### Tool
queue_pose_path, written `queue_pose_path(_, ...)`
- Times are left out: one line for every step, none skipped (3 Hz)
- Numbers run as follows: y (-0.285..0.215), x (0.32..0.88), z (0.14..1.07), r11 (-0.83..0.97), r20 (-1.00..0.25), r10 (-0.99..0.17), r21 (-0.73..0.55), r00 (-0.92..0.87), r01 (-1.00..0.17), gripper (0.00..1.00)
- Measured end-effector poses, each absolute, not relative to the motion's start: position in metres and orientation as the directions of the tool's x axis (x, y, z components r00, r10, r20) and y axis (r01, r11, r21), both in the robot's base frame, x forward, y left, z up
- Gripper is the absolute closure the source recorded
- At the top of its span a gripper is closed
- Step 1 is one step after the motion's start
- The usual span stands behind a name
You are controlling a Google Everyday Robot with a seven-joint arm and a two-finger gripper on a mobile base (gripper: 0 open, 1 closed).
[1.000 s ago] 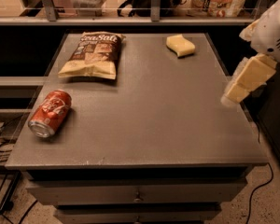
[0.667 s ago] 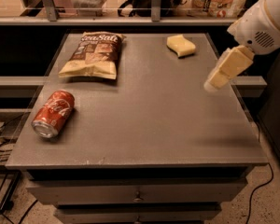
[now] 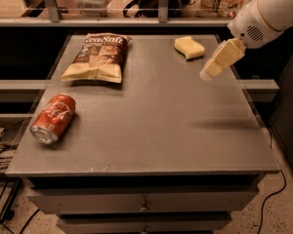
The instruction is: Move sponge near coke can
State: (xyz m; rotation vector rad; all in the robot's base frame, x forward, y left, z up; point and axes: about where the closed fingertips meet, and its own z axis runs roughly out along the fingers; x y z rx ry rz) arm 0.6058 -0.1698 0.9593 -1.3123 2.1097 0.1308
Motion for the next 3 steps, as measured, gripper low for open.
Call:
queue_pose_path(-0.169,0.608,0.956,0.514,-0.568,-0.762,-0.234,-0.313,-0.825,0.0)
queue_pose_path(-0.16,0.627,0.95,0.543,-0.623,-0.716,-0.215,-0.314,-0.812,0.0)
queue_pose_path(-0.15,0.673,0.942,0.591,-0.711,-0.637,-0.202,-0.298,-0.781,0.0)
